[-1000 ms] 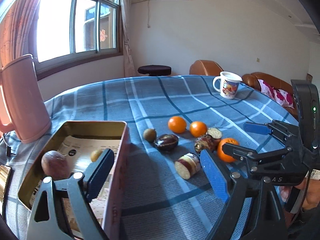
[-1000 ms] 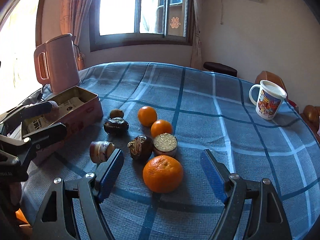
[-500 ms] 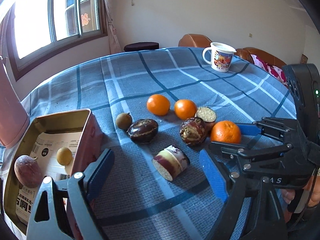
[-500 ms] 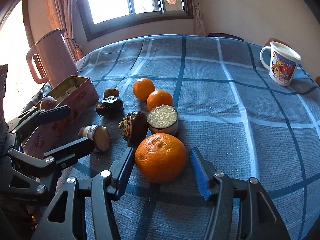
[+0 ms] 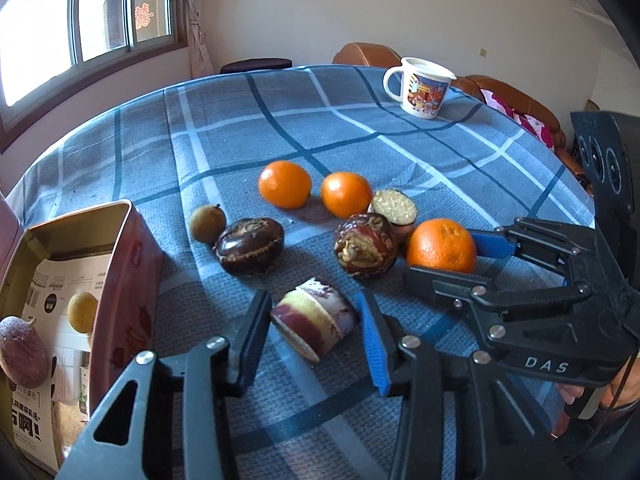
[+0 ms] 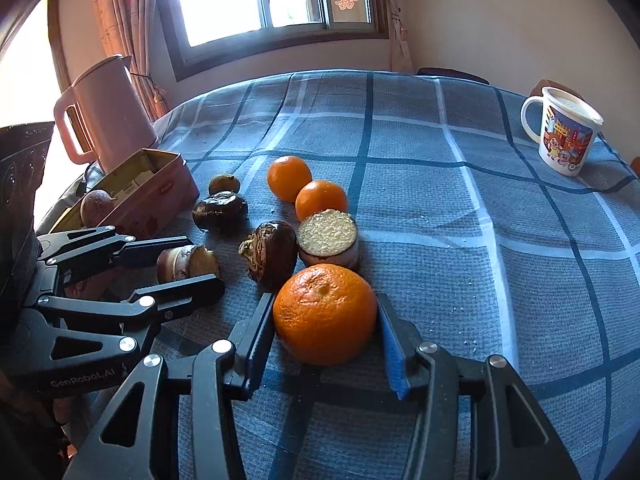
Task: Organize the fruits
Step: 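Grasp the cut slice with the left tool while the right tool grasps the large mandarin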
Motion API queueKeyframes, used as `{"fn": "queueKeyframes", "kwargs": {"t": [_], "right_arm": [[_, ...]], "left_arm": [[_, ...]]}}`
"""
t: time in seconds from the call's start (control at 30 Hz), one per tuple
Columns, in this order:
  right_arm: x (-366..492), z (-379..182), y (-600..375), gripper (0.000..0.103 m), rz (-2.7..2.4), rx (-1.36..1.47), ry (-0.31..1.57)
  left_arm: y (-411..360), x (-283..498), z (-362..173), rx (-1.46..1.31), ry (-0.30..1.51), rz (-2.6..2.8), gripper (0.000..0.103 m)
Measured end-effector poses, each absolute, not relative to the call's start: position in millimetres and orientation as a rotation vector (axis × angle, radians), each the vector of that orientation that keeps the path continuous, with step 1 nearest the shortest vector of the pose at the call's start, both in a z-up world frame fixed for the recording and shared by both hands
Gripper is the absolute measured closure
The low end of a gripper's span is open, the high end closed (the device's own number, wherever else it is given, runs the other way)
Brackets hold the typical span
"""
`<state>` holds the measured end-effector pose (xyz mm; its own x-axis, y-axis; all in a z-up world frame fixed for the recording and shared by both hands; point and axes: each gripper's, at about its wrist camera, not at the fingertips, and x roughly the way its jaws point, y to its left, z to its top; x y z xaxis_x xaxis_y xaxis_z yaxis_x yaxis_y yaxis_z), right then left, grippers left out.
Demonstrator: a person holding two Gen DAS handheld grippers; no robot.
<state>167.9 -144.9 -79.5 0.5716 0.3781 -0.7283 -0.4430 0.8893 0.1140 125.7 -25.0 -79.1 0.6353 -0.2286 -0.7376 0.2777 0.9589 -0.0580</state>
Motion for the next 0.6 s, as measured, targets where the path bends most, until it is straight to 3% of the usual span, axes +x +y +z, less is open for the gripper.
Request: {"fn": "queueKeyframes", "kwargs": {"t": [0.6], "right_arm": [[152.9, -65.8, -144.3, 0.053, 0.484, -0.103, 0.719]], "left_arm": [[-15.8, 104.8, -57.7, 0.041, 0.671, -0.288, 0.057]]}}
